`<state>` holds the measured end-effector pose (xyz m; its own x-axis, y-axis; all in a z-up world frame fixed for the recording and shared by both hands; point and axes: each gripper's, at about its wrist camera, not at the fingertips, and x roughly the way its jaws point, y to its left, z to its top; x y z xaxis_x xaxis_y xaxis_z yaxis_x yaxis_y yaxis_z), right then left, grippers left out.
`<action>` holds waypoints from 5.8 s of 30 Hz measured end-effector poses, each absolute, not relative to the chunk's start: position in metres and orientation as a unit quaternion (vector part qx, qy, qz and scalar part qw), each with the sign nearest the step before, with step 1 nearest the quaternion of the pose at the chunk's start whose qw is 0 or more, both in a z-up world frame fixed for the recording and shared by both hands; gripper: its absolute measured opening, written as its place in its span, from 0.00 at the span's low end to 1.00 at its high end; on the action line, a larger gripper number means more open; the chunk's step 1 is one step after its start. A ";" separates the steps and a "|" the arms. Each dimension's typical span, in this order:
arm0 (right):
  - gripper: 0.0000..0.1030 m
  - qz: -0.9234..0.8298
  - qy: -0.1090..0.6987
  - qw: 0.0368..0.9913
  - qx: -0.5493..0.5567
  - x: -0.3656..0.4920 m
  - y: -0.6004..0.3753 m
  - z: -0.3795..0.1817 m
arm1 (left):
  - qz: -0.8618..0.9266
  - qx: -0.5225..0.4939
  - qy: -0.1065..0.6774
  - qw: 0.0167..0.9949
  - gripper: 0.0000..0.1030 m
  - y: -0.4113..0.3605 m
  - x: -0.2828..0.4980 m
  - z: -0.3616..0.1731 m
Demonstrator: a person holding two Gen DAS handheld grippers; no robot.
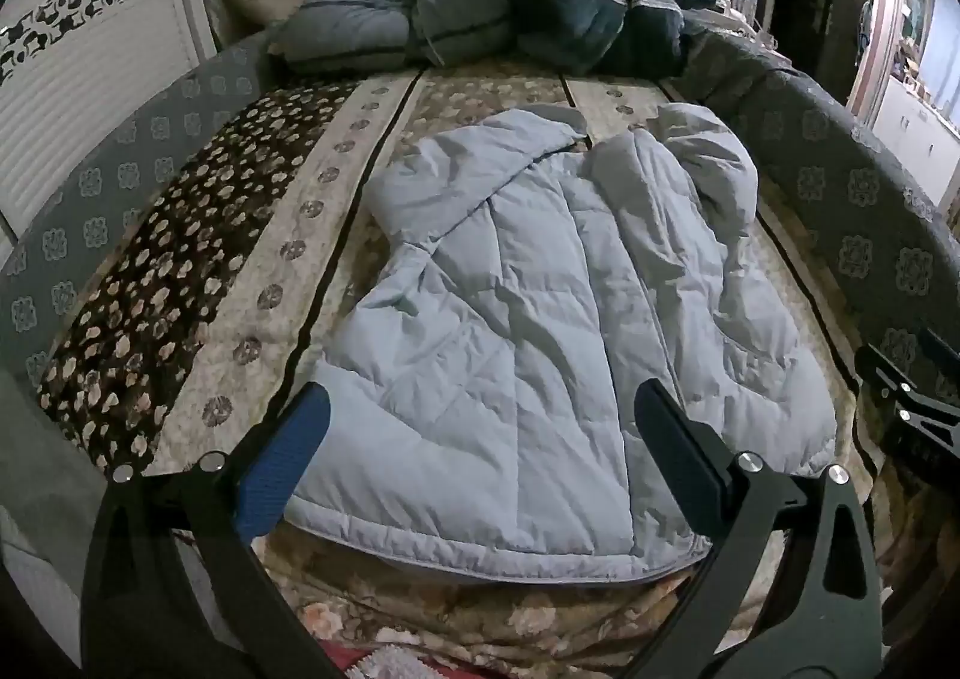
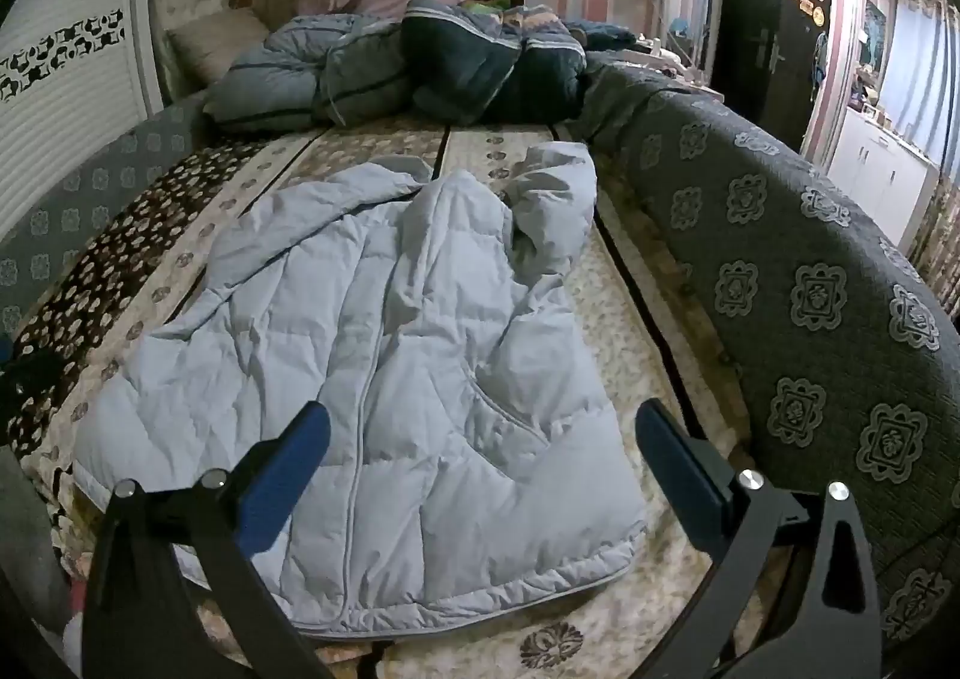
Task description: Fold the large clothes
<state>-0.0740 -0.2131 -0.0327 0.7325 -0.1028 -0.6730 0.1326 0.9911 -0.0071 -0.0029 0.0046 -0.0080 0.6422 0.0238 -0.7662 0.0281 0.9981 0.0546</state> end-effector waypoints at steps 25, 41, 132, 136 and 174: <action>0.98 -0.074 0.348 0.934 0.022 -0.080 -0.219 -0.030 | -0.004 0.027 0.425 0.905 0.97 0.011 -0.004 -0.012; 0.98 -0.067 0.360 0.930 0.011 -0.075 -0.207 -0.038 | -0.001 0.030 0.443 0.896 0.97 0.016 0.002 -0.029; 0.98 -0.134 0.458 0.878 -0.024 0.198 -0.309 -0.122 | -0.058 0.068 0.518 0.851 0.97 -0.024 0.410 -0.140; 0.98 -0.148 0.474 0.867 -0.034 0.217 -0.316 -0.139 | -0.046 0.071 0.532 0.842 0.93 -0.044 0.456 -0.177; 0.98 -0.006 0.480 0.875 -0.072 0.202 -0.195 -0.126 | -0.034 0.139 0.463 0.875 0.66 0.061 0.283 -0.159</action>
